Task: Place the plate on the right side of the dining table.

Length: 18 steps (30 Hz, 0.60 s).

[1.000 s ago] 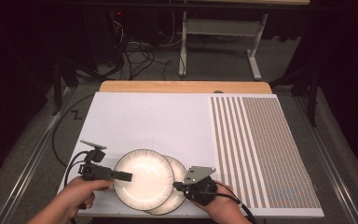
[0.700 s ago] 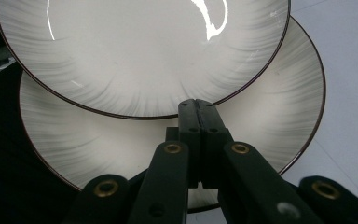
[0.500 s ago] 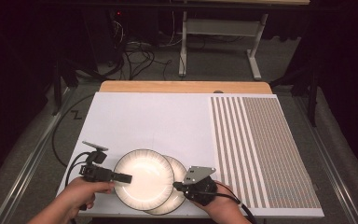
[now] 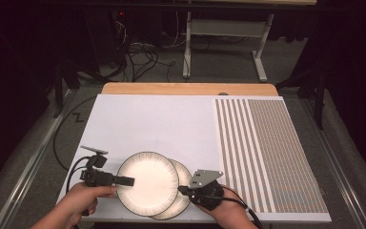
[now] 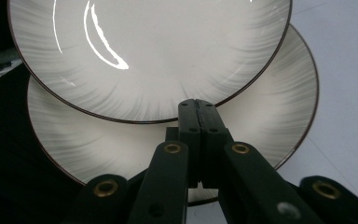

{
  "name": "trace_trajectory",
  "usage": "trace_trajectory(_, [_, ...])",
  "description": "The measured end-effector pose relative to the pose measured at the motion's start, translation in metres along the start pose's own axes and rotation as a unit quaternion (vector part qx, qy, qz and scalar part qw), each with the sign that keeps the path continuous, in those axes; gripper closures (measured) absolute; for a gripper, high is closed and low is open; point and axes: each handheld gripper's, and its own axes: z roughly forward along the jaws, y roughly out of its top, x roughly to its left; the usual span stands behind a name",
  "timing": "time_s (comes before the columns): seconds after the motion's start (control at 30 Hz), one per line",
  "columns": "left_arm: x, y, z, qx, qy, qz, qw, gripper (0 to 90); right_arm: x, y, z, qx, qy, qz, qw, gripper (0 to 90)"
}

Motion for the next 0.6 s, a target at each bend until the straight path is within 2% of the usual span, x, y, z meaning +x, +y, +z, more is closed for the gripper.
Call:
trace_trajectory(0.27, [0.0,-0.001,-0.002,-0.014,-0.003,0.003,0.9999,74.8,-0.011,-0.004,-0.018,-0.03,-0.013,0.028,0.9991,86.4])
trace_trajectory(0.6, [-0.007,0.0,-0.009,-0.053,0.005,0.034,0.998,77.8,-0.029,-0.009,-0.041,-0.058,-0.036,0.053,0.9962,80.0])
